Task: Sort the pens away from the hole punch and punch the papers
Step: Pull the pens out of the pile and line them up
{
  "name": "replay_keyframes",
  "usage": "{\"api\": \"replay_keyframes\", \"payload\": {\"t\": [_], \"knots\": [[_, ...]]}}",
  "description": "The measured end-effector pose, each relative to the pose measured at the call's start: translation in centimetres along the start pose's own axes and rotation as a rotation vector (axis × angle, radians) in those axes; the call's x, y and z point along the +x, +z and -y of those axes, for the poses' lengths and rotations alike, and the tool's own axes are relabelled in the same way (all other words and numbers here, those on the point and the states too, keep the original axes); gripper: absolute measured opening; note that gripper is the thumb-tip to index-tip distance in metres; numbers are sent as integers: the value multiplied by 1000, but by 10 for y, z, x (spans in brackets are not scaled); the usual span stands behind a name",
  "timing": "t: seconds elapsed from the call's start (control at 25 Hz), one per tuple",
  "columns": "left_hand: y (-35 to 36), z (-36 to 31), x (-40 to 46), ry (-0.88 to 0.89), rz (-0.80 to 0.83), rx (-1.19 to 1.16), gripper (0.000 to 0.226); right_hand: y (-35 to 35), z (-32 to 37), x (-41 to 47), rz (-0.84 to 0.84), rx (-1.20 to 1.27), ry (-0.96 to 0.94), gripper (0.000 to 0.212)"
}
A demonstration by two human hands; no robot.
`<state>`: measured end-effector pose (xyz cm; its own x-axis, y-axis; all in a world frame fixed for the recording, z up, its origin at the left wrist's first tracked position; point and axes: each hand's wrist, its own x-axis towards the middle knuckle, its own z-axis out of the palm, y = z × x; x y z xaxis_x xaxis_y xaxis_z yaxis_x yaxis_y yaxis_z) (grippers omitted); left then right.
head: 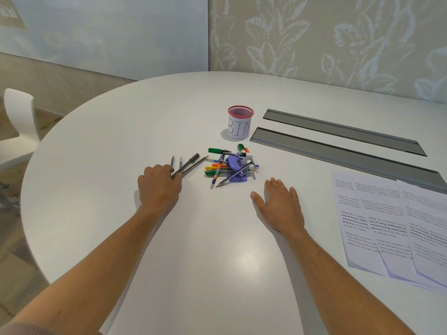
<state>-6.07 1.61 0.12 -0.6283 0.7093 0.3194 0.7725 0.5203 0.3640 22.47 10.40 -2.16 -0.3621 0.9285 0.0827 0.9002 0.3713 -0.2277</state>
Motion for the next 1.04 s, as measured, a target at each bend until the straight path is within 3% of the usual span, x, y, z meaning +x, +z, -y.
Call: {"api": "replay_keyframes", "payload": {"t": [0.72, 1.04], "knots": [[1, 0, 0, 60, -44, 28, 24, 3, -1, 3, -5, -9, 6, 75], [1, -11, -7, 59, -74, 93, 33, 3, -1, 2, -10, -7, 3, 75]]}}
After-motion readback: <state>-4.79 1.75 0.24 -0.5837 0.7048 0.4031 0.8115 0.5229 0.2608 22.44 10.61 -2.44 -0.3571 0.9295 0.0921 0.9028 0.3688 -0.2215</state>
